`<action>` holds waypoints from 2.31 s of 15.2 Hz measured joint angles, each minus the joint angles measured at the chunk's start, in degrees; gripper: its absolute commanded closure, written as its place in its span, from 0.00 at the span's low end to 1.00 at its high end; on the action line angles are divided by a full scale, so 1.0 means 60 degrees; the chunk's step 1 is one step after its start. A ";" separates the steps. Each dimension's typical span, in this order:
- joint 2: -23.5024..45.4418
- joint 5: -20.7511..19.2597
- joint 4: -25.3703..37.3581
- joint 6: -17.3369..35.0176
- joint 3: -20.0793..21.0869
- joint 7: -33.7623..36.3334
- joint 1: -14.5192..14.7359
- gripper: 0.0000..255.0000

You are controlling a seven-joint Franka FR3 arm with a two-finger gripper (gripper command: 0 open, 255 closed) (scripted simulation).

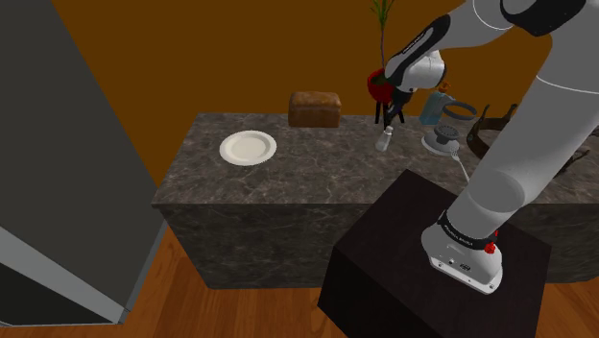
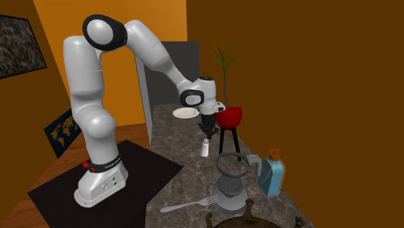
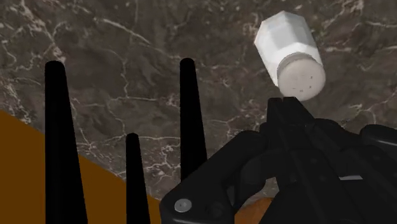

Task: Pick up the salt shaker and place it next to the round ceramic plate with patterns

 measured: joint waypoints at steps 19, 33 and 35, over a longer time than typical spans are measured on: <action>0.1357 0.0851 0.1133 -0.3017 0.0010 -0.1585 -0.0669 0.00; 0.1361 0.0855 0.1133 -0.3013 0.0012 -0.1588 -0.0670 0.00; 0.1277 0.0529 0.1225 -0.3165 -0.0053 -0.1220 -0.0468 0.00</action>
